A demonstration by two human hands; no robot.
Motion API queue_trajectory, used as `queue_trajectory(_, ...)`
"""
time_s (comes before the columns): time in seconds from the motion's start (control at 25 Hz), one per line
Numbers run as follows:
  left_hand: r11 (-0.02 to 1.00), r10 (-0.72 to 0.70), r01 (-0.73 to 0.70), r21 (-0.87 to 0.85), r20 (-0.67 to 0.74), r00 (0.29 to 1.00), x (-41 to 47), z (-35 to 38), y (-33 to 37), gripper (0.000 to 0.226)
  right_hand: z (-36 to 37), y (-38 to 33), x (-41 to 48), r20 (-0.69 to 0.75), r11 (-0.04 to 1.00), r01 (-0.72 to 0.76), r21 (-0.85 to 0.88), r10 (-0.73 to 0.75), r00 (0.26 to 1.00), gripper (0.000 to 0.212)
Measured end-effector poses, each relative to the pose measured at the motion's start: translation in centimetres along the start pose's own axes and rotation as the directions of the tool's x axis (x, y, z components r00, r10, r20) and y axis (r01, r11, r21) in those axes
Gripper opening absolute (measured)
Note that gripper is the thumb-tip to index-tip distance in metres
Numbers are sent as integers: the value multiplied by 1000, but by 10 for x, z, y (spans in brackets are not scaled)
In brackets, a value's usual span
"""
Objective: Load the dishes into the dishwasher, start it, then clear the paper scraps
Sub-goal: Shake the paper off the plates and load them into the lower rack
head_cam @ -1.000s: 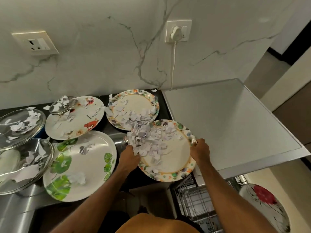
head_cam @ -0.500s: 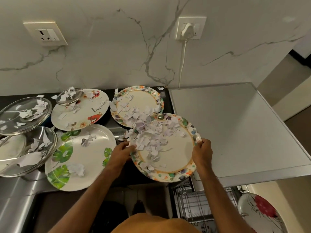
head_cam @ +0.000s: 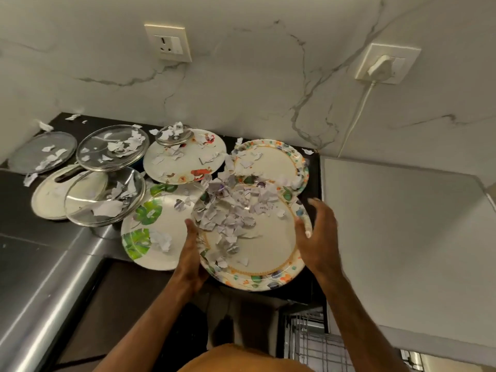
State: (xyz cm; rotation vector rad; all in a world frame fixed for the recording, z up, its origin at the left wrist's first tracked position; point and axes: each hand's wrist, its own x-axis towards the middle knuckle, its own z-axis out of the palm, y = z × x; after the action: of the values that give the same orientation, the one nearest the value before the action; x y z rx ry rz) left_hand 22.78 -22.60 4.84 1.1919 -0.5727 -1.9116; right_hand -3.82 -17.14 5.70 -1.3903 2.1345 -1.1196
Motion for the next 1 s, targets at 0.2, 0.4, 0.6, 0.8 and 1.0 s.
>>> queue_trajectory(0.2, 994, 13, -21, -111, -72, 997, -11, -40, 16, 96, 73, -75, -29, 656, 643, 748, 167, -639, 402, 49)
queue_trajectory(0.4, 981, 89, -108, -159, -126, 988, -30, -71, 26, 95, 158, -107, -44, 694, 504, 863, 14, -627, 355, 61)
queue_trajectory(0.6, 967, 156, -206, -152, -287, 945, -46, -105, 47, 87, 221, -146, -31, 705, 510, 860, 31, -621, 342, 58)
queue_trajectory(0.8, 951, 255, -303, -63, -394, 883, -58, -127, 63, 74, 264, -173, -6, 773, 582, 811, 63, -543, 329, 53)
queue_trajectory(1.0, 954, 280, -295, 53, -508, 815, -67, -158, 67, 68, 275, -177, 64, 812, 506, 856, -110, -451, 371, 58)
